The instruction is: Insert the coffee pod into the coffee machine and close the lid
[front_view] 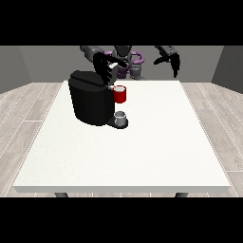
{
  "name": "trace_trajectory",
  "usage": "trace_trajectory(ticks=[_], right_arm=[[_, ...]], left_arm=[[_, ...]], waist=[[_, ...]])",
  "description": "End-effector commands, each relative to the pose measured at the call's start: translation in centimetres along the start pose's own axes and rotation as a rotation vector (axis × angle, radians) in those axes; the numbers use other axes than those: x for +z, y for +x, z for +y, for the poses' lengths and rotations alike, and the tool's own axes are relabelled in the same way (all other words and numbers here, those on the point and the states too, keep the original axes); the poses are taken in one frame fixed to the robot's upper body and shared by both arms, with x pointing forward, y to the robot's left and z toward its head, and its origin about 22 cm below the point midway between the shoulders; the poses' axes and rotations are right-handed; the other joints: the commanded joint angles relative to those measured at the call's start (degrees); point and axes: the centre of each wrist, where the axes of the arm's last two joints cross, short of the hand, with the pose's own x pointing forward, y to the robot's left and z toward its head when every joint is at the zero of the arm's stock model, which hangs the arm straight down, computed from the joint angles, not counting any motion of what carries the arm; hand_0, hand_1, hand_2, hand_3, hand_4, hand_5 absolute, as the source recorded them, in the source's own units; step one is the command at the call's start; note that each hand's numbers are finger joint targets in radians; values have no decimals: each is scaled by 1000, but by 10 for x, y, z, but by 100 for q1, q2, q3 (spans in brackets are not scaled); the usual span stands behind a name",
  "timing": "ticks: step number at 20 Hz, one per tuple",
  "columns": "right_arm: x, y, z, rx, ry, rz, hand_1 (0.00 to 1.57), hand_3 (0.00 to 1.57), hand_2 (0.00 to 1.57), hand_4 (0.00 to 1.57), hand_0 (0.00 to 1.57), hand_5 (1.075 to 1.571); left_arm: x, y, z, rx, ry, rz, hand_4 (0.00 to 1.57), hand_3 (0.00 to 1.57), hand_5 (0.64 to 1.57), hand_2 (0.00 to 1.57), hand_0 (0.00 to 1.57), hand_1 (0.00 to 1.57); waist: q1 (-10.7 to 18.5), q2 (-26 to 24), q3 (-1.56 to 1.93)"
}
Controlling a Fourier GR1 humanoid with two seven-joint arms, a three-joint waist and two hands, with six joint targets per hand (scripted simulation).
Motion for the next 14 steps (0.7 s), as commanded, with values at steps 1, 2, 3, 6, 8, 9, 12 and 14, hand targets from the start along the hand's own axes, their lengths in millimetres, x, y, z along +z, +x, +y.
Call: trace_trajectory(ticks=[1, 2, 3, 6, 8, 9, 12, 14], right_arm=[[-2, 51, 38, 59, 122, -209, 0, 0, 0, 203, 0, 1571], [-3, 59, 34, 63, 86, -249, 0, 0, 0, 219, 0, 1571], [-4, 59, 23, 78, 74, -245, 0, 0, 0, 300, 0, 1571], [-4, 74, 12, 79, 61, -235, 0, 0, 0, 241, 0, 1571], [0, 77, 23, 55, 39, -222, 0, 0, 0, 96, 0, 1571], [1, 84, 22, 67, 46, -242, 0, 0, 0, 127, 0, 1571], [6, 90, 6, 125, 21, -241, 0, 0, 0, 87, 0, 1571], [9, 102, -4, 124, -16, -260, 0, 0, 0, 53, 0, 1571]], left_arm=[[-11, 10, -5, -2, -37, -11, 383, 0, 1571, 0, 0, 0], [-16, 16, -10, -16, -33, -51, 327, 0, 1571, 0, 0, 0], [-11, 10, -12, -14, -36, -52, 337, 0, 1571, 0, 0, 0], [-14, 14, -15, -3, -85, -67, 365, 0, 1571, 0, 0, 0], [-19, 19, -12, -15, -83, -74, 386, 0, 1571, 0, 0, 0], [-28, 29, -15, -21, -80, -113, 379, 0, 1571, 0, 0, 0], [-29, 30, -13, -20, -88, -117, 438, 0, 1571, 0, 0, 0], [-32, 33, -17, -12, -108, -137, 382, 0, 1571, 0, 0, 0]], waist=[[490, 59, -109], [577, 254, -108], [638, 257, -108], [833, 249, -108], [946, 199, -108], [988, 420, -106], [1162, 436, -106], [1342, 612, -105]])
